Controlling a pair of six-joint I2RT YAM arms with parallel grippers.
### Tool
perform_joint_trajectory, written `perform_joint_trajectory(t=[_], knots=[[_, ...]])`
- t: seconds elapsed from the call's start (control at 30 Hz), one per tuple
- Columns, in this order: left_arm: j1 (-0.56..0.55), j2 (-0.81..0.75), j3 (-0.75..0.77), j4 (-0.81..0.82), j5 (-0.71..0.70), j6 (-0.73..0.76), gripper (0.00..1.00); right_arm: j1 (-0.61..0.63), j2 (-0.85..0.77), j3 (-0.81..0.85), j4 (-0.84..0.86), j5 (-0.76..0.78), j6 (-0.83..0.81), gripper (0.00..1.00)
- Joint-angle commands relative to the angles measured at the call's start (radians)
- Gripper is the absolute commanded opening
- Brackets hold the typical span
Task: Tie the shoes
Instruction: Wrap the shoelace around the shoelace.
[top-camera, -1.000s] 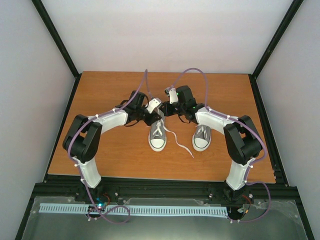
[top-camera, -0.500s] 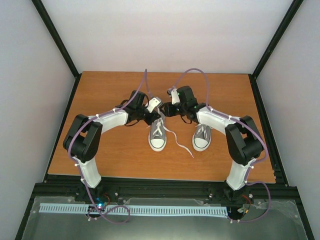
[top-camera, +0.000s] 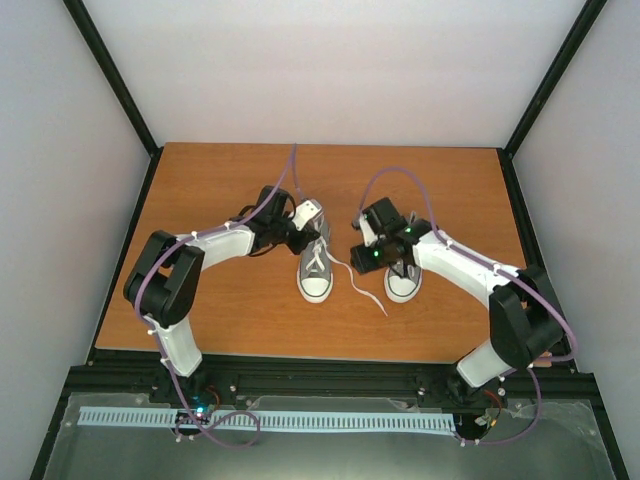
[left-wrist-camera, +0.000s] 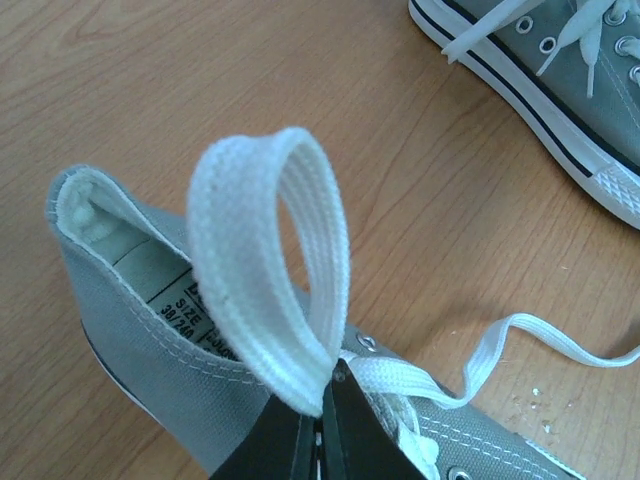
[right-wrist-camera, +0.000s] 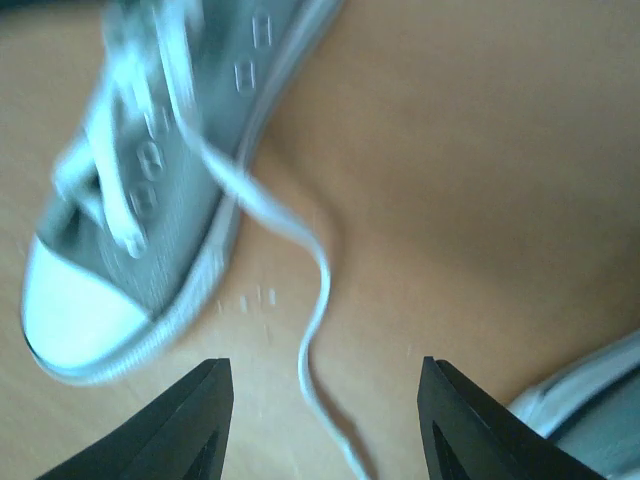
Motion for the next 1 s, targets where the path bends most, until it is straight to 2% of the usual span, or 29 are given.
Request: perform_joint_trajectory(t=[0.0, 0.23, 0.5, 0.57, 0.67, 0.73, 0.87, 0.97], knots=[[-0.010, -0.033, -0.038, 0.083, 0.028, 0.032, 0.01, 0.056, 0.008, -0.058, -0.222, 0.056, 0.008, 0.52], [-0.010, -0.033, -0.062, 0.120, 0.054, 0.040, 0.01, 0.072, 0.093, -0.103, -0.237, -0.004, 0.001, 0.53], [-0.007, -0.024, -0.070, 0.118, 0.070, 0.036, 0.01, 0.075, 0.188, -0.103, -0.232, 0.061, 0.007, 0.51], [-0.004, -0.026, -0.064, 0.107, 0.076, 0.036, 0.01, 0.076, 0.205, -0.110, -0.229, 0.059, 0.011, 0.42], [0.006, -0.026, -0.059, 0.098, 0.083, 0.036, 0.01, 0.079, 0.209, -0.119, -0.220, 0.033, 0.018, 0.16], [0.017, -0.026, -0.056, 0.092, 0.091, 0.034, 0.01, 0.079, 0.179, -0.126, -0.196, 0.004, 0.020, 0.04], [0.041, -0.023, -0.045, 0.080, 0.119, 0.024, 0.01, 0.048, 0.069, -0.089, -0.106, -0.082, 0.008, 0.03], [0.049, -0.022, -0.043, 0.082, 0.127, 0.023, 0.01, -0.020, 0.040, -0.018, -0.006, -0.211, -0.002, 0.03]])
